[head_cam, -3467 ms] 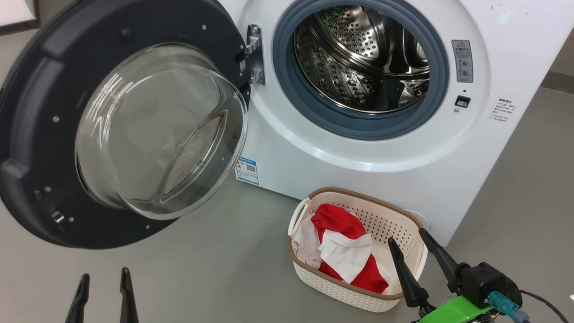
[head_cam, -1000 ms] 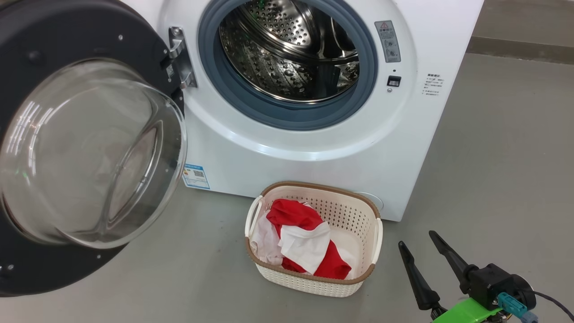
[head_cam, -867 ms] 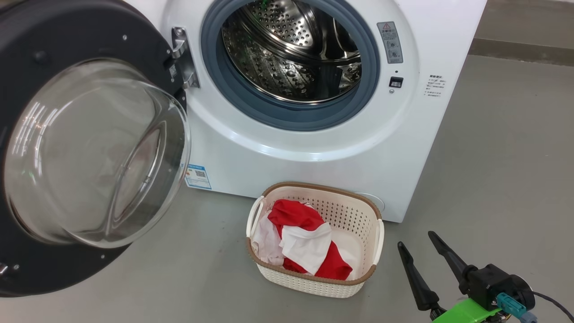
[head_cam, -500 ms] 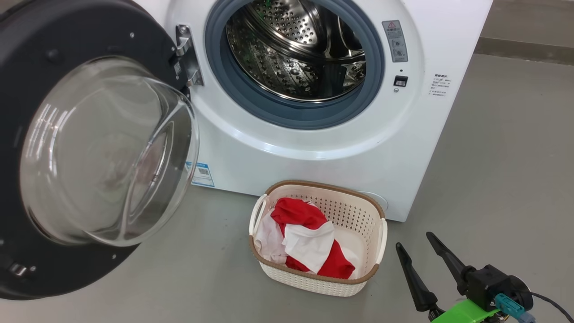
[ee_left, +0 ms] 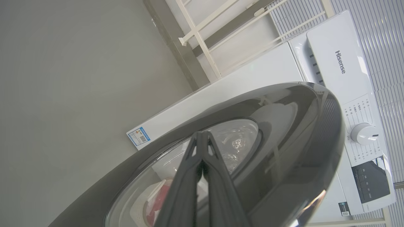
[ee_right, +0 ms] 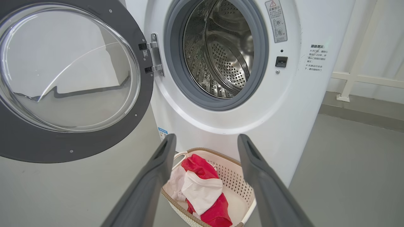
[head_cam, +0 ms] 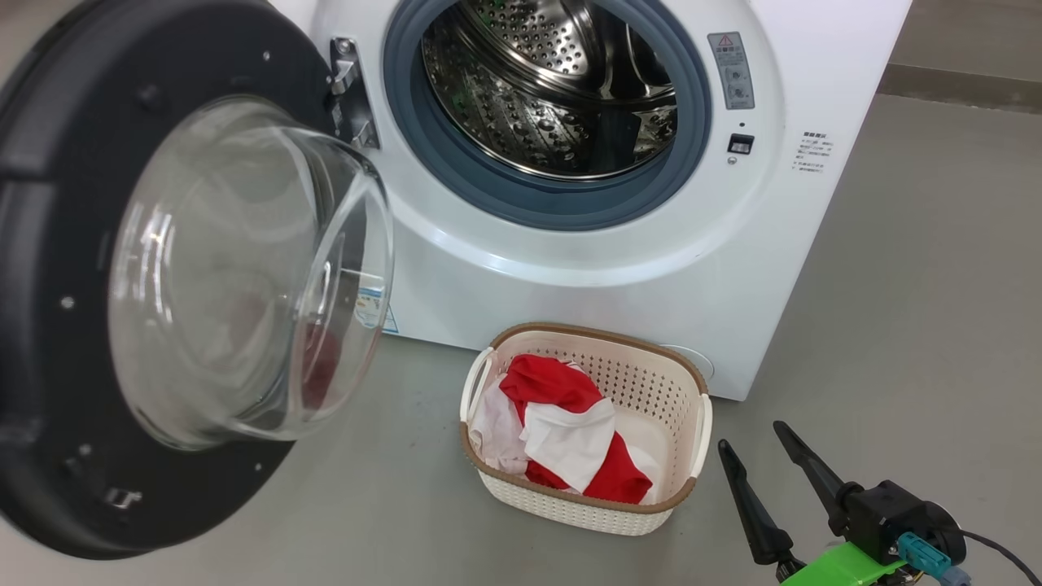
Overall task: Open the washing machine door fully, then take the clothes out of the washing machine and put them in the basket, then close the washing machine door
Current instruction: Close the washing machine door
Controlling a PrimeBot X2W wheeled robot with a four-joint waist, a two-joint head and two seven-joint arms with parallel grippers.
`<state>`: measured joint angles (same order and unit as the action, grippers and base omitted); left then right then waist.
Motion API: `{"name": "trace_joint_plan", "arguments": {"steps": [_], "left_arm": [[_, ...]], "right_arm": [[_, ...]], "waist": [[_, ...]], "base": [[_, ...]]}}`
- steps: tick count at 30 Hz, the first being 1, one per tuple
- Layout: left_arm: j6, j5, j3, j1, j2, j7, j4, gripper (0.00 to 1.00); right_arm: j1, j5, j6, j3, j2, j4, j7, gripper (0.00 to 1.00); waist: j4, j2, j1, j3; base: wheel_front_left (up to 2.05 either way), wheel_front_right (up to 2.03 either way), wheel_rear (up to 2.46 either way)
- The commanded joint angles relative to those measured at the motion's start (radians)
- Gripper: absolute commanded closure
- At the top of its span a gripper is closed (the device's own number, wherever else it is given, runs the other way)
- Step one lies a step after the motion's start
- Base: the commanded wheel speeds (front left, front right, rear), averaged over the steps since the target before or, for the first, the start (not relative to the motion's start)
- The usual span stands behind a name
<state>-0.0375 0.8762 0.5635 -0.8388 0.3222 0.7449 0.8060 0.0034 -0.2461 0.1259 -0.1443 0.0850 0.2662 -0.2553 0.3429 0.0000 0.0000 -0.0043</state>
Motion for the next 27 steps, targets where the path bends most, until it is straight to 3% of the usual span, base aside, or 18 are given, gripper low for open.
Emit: {"name": "trace_joint_plan", "arguments": {"steps": [1,9,19,27], "left_arm": [[-0.012,0.004,-0.001,0.020,0.022,0.018,-0.033,1.00],[-0.003,0.038,-0.015,0.120,-0.067,0.098,-0.261,1.00],[0.071,0.074,-0.034,0.265,-0.192,0.195,-0.604,1.00],[0.116,0.123,-0.048,0.328,-0.241,0.246,-0.747,1.00]], "right_arm": [[-0.013,-0.002,0.005,-0.019,0.003,-0.022,-0.006,0.00],[-0.016,-0.004,0.005,-0.018,0.001,-0.019,-0.006,0.00],[-0.018,-0.009,0.005,-0.019,-0.005,-0.012,-0.006,0.00],[-0.027,-0.010,0.005,-0.020,-0.009,-0.010,-0.006,0.00]], "waist": [[0.001,0.0000,0.0000,0.000],[0.005,0.0000,0.0000,-0.001],[-0.008,0.0000,0.0000,0.007],[-0.034,0.0000,0.0000,0.007]], "base": [[0.00,0.00,0.00],[0.00,0.00,0.00],[0.00,0.00,0.00],[0.00,0.00,0.00]]}}
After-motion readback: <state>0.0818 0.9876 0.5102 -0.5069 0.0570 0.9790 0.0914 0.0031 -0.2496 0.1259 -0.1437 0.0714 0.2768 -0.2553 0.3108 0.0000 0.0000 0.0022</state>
